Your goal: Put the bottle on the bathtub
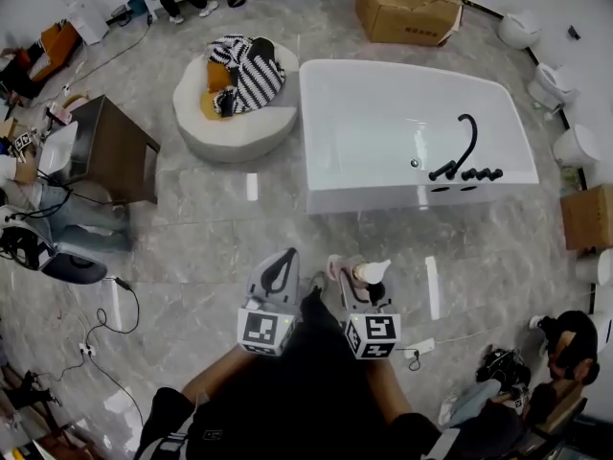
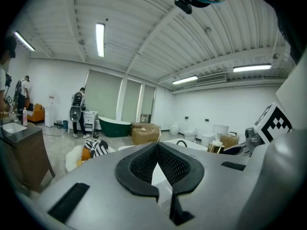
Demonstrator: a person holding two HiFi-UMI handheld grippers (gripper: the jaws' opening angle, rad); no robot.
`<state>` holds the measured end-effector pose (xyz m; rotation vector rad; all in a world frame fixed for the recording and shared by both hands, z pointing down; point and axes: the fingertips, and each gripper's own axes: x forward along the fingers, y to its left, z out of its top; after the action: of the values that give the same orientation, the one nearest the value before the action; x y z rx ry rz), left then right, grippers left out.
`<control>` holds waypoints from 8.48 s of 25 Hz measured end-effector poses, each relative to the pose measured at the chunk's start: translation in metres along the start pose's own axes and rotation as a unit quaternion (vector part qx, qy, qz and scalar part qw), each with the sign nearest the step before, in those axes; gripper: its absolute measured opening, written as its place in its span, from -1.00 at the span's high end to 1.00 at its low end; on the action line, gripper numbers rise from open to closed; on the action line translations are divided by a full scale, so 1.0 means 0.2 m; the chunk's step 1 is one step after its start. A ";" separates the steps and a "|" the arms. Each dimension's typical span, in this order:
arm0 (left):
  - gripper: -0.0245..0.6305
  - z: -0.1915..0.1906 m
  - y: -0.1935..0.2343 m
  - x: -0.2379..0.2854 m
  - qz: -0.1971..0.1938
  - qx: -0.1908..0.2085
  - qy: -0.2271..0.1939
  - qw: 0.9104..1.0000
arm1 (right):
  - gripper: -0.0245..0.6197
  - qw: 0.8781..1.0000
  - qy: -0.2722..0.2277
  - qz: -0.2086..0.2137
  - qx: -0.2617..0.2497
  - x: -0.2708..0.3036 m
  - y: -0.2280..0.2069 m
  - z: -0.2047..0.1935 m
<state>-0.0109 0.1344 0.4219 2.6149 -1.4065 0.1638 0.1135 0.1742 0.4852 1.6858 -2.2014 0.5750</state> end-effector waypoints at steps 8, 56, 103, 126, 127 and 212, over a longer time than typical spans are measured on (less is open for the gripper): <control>0.87 0.07 0.02 0.26 0.030 0.005 0.002 1.000 | 0.26 0.999 0.005 0.042 -0.017 0.21 -0.18 0.11; 0.87 0.14 1.04 1.48 0.005 -0.030 0.025 0.999 | 0.26 0.986 0.166 -0.024 -0.014 1.87 -0.42 -0.03; 0.87 0.03 1.30 1.61 0.007 -0.052 0.050 0.997 | 0.26 0.960 0.271 -0.055 -0.028 2.46 -0.45 -0.57; 0.87 0.03 1.26 1.51 0.011 -0.051 0.047 0.998 | 0.25 0.961 0.272 -0.036 -0.016 2.46 -0.42 -0.57; 0.87 0.04 1.25 1.51 0.011 -0.051 0.045 0.998 | 0.25 0.961 0.273 -0.035 -0.016 2.45 -0.42 -0.57; 0.87 0.22 0.36 0.11 0.000 -0.014 -0.048 0.999 | 0.90 0.995 -0.097 0.017 0.035 0.29 0.23 0.43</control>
<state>-0.0575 0.0694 0.3901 2.6327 -1.4272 0.0184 0.0544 0.0947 0.4321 1.8106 -2.3736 0.5218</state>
